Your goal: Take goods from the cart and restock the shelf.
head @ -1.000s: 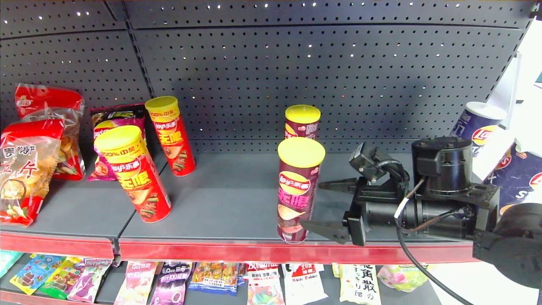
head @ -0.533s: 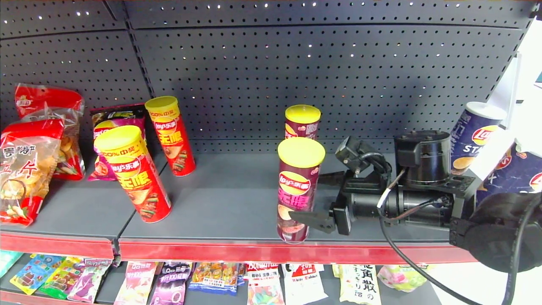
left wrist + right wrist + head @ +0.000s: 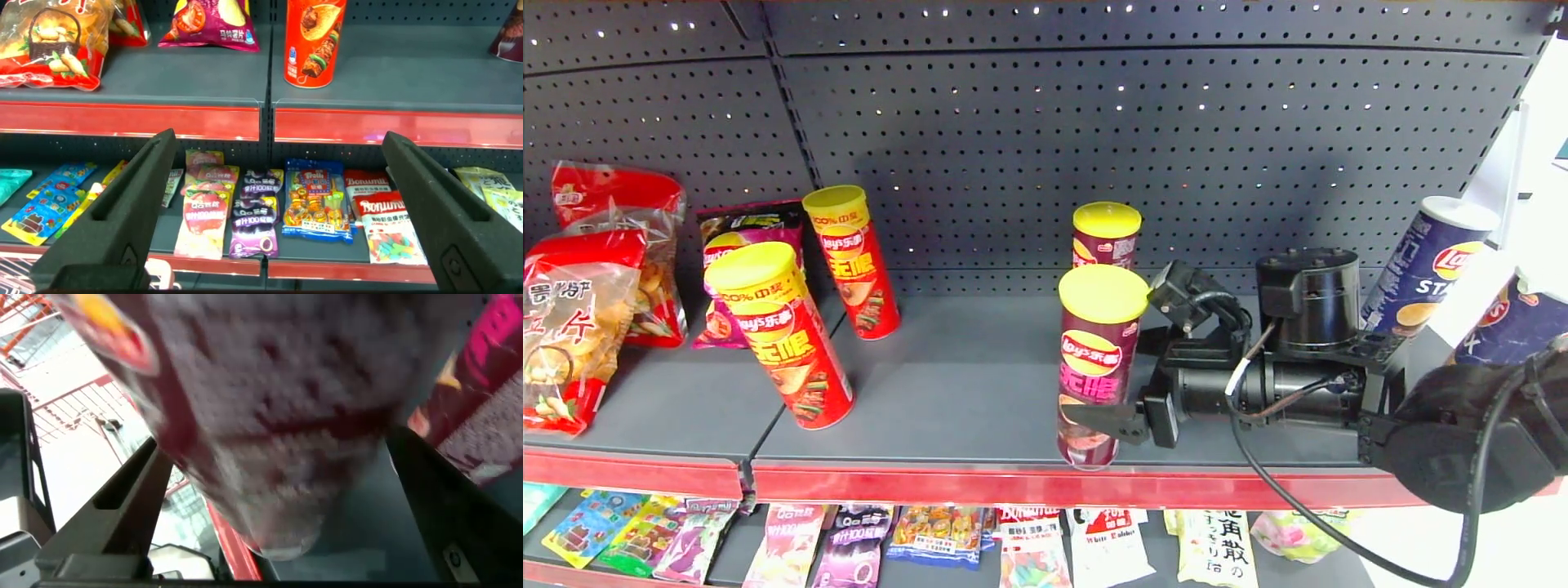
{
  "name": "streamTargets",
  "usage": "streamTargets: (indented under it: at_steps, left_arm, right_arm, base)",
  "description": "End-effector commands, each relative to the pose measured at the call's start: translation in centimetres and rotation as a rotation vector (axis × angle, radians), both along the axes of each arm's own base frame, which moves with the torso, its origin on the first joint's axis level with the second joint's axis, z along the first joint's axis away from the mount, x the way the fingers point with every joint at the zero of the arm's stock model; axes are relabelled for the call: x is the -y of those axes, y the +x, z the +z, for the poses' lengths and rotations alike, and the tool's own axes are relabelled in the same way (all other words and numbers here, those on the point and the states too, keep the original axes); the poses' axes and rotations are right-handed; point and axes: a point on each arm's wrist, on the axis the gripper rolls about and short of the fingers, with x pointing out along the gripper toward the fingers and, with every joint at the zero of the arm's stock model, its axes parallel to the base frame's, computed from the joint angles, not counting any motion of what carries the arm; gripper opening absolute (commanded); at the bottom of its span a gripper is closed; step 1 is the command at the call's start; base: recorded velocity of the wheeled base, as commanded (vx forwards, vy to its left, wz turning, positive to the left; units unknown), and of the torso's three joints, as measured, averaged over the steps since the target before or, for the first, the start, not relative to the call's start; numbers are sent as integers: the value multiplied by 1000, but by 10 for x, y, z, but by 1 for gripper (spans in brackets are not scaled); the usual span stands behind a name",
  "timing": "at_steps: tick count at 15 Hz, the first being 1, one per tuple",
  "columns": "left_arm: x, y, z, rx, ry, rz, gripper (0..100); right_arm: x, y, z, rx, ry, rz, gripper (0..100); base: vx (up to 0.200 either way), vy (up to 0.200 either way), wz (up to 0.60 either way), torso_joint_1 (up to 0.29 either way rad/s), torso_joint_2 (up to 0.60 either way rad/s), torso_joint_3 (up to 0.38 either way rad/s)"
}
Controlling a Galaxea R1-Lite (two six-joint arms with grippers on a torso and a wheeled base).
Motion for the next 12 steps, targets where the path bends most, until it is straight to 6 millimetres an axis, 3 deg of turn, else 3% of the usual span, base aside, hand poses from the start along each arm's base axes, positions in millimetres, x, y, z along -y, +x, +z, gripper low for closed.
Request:
streamTargets:
  at_steps: [1, 5, 6, 12]
  left_arm:
    - [0, 0, 0, 1, 0, 1, 100]
    - [0, 0, 0, 1, 0, 1, 100]
    - [0, 0, 0, 0, 0, 1, 100]
    - [0, 0, 0, 0, 0, 1, 100]
  right_arm:
    - [-5, 0, -1, 0, 0, 12, 100]
    - [-10, -1, -3, -2, -3, 27, 100]
    - [-11, 1, -3, 6, 3, 29, 0]
    - [-13, -1, -5, 13, 8, 36, 0]
  base:
    - [0, 0, 0, 0, 0, 0]
    - [0, 0, 0, 0, 0, 0]
    - [0, 0, 0, 0, 0, 0]
    - [0, 0, 0, 0, 0, 0]
